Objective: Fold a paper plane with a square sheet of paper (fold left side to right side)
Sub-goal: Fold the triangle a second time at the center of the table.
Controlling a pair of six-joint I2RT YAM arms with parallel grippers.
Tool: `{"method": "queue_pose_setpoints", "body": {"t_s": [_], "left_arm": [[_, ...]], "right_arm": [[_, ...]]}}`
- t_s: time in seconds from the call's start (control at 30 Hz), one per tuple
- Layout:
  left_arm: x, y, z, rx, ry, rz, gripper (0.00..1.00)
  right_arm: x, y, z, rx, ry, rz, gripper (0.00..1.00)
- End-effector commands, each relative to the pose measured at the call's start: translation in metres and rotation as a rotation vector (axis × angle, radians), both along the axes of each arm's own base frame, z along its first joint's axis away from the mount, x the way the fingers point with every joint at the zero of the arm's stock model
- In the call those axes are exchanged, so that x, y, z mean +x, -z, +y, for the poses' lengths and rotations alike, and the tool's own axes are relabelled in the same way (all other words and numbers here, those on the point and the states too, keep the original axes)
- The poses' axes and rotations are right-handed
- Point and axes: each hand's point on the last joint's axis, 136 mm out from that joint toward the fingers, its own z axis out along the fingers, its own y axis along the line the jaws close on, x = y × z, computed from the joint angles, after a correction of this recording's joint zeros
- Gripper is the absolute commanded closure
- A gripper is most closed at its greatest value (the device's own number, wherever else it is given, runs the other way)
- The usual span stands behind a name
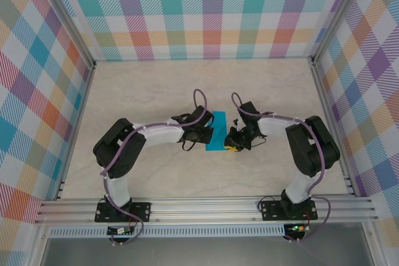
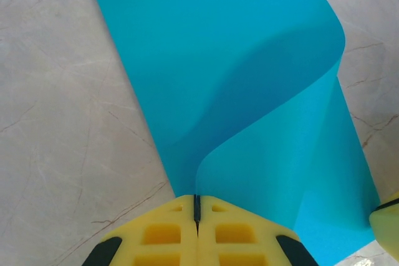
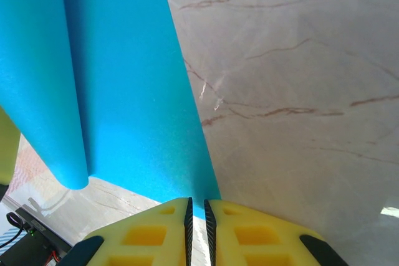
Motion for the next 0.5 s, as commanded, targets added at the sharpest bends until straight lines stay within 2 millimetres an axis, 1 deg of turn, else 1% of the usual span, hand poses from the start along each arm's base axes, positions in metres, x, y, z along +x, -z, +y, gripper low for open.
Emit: {"method": "queue_pose_setpoints", "body": {"t_s": [0.0,0.47], "left_arm": [[0.0106,-0.0022,0.0027,0.015,-0.019,-0.017,1.0],[0.0136,0.0021,0.0027,0.031,-0.024,-0.016,1.0]], "right_arm": [[-0.0128,0.0192,-0.0107,-0.086,-0.016,0.054,0.83],[-0.014,0.0218,-0.0105,-0.096,-0.021,0.068,0.83]]}}
